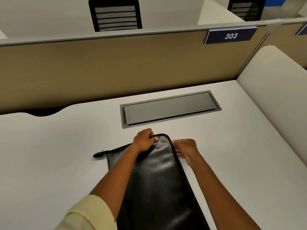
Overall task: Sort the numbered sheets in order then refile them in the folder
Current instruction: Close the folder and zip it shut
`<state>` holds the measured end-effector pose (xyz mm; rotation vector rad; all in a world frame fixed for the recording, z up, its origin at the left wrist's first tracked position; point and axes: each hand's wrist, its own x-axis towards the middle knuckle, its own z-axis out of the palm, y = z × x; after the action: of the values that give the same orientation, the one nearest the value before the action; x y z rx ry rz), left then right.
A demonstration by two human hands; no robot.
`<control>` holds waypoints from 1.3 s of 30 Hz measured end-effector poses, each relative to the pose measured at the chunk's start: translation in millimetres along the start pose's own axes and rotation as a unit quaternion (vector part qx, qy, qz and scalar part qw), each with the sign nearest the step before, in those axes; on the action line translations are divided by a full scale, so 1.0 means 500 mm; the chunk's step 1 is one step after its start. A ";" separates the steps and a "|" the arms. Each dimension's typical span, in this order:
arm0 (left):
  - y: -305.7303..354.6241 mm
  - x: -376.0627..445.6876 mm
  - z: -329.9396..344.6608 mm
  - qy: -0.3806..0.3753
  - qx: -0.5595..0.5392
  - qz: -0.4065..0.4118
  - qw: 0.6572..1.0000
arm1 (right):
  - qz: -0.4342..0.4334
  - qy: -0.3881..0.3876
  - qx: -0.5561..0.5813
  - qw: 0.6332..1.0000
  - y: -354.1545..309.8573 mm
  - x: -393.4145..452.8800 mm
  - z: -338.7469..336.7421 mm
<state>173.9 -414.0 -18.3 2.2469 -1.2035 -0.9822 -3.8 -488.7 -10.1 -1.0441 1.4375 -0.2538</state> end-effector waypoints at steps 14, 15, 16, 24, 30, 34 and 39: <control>-0.025 -0.168 -0.142 0.216 -0.388 0.001 0.896 | -0.272 0.043 -0.101 0.956 -0.201 -0.193 0.125; -0.031 -0.188 -0.146 0.224 -0.411 0.010 0.884 | -0.293 0.041 -0.117 0.948 -0.216 -0.211 0.134; -0.038 -0.206 -0.148 0.227 -0.438 0.019 0.869 | -0.316 0.039 -0.134 0.938 -0.229 -0.232 0.141; -0.059 -0.377 -0.135 0.208 -0.610 0.042 0.763 | -0.457 0.006 -0.214 0.863 -0.200 -0.390 0.172; -0.065 -0.460 -0.128 0.199 -0.644 0.039 0.737 | -0.499 -0.004 -0.218 0.839 -0.125 -0.459 0.179; -0.050 -0.482 -0.146 0.234 -0.555 0.032 0.798 | -0.514 0.002 -0.227 0.828 -0.088 -0.496 0.174; -0.033 -0.500 -0.192 0.206 -0.507 0.065 0.834 | -0.502 0.012 -0.235 0.832 -0.070 -0.521 0.184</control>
<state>159.2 -193.2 133.4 1.3715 -0.4280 -0.7463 42.7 -284.5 173.7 -2.1723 0.8443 -0.6819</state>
